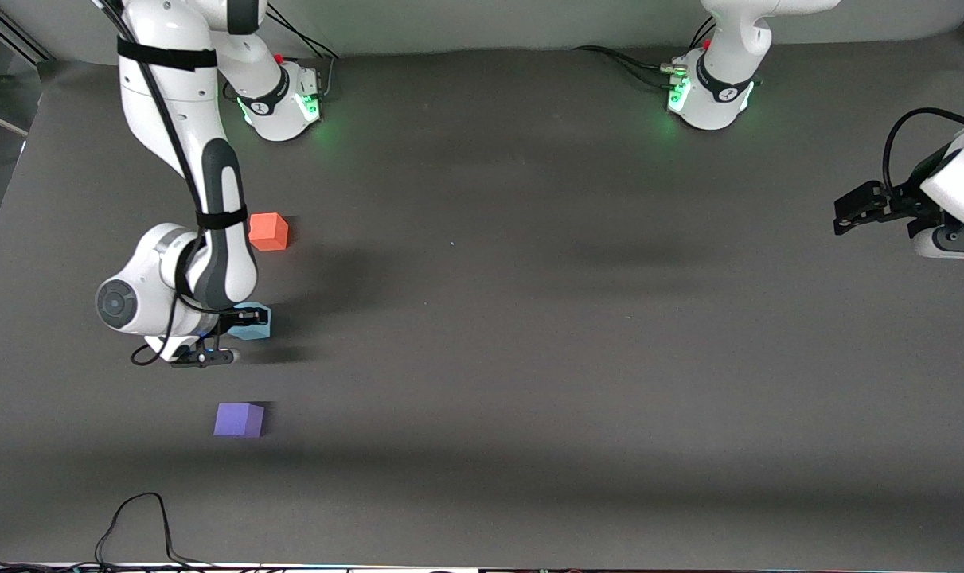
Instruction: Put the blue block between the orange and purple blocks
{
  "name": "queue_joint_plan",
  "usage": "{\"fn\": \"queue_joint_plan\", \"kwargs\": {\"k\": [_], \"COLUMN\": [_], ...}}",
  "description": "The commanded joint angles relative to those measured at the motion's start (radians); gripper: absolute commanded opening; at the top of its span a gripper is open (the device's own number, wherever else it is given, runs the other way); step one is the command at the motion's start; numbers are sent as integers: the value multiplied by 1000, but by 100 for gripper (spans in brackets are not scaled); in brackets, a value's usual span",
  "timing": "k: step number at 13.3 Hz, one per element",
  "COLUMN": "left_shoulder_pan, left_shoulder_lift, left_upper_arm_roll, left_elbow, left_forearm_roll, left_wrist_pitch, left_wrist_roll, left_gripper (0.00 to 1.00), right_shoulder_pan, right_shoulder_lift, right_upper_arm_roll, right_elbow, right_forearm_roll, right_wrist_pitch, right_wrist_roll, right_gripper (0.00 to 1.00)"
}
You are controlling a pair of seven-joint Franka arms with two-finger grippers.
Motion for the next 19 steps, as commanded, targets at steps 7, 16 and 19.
{"fn": "queue_joint_plan", "kwargs": {"k": [7,16,19], "left_shoulder_pan": [4,4,4], "left_shoulder_lift": [-4,-4,-4], "left_upper_arm_roll": [-6,-6,-3], "left_elbow": [-3,-3,-3], "left_forearm_roll": [10,10,10], "left_wrist_pitch": [7,7,7], "left_wrist_roll": [-10,-10,-10], "left_gripper": [100,100,100], "right_shoulder_pan": [17,610,612], "right_shoulder_lift": [-100,-232,-231], "right_upper_arm_roll": [-56,-784,-850], "right_elbow": [8,301,408], "right_forearm_roll": [3,-190,-193], "right_wrist_pitch": [-66,-629,-755], "right_wrist_roll": [-22,146,146], "right_gripper": [100,100,100]}}
